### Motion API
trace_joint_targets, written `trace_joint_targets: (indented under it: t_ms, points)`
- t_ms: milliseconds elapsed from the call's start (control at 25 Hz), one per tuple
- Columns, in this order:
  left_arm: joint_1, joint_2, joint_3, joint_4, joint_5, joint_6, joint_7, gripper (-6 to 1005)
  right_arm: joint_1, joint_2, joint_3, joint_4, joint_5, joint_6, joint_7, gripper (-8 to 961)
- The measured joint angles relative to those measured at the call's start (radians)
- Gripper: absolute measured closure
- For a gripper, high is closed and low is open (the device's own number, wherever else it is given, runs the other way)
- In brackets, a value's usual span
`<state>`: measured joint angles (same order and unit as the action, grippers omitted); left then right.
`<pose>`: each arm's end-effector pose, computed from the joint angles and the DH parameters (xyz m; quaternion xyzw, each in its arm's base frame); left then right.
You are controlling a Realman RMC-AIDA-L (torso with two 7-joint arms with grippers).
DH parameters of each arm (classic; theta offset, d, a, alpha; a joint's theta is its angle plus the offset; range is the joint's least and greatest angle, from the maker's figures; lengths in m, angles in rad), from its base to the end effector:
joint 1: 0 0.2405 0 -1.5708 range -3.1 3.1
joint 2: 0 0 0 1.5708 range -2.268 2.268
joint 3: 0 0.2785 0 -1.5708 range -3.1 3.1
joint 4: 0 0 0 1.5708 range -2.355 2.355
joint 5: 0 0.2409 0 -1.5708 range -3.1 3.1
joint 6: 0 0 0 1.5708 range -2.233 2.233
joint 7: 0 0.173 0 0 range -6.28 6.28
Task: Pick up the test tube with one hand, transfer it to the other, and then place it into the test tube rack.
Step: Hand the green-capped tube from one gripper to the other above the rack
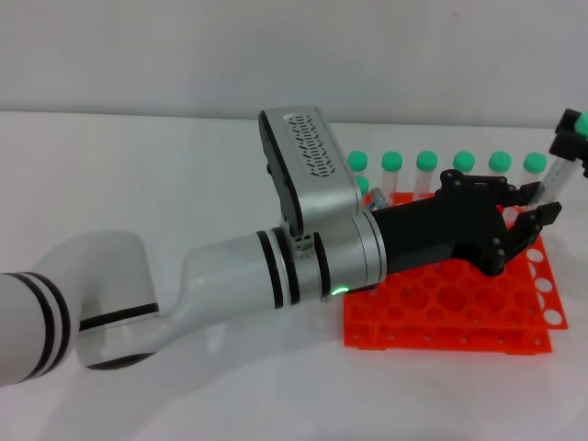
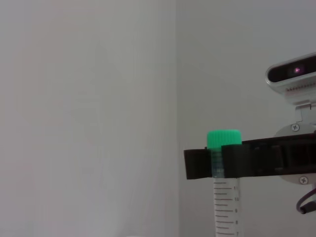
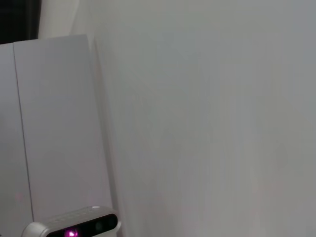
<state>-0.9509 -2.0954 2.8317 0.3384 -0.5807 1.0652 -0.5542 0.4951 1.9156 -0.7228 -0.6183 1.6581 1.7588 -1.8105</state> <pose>-0.0966 0.3907 -0.1967 -0.9157 -0.0495 -0.3728 0.1417 0.2585 0.3838 0.0803 -0.8775 0.1184 0.4265 0.1843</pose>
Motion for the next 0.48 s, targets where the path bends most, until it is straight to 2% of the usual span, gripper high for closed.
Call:
trace_joint_targets:
  t_ms: [80,160,480]
  points:
    - [0.001,0.0,0.0,0.001,0.0,0.001,0.003,753,-0.002,-0.001,0.001,0.003,0.004,-0.002,0.0,458]
    - [0.002,0.0,0.0,0.001,0.0,0.001,0.006,752,-0.002,-0.002,0.001,0.004,0.004,-0.002,-0.002,696]
    - [0.005,-0.001,0.0,0.0,-0.002,0.002,0.008,747,-0.003,-0.004,0.0,0.005,0.005,-0.002,0.005,747]
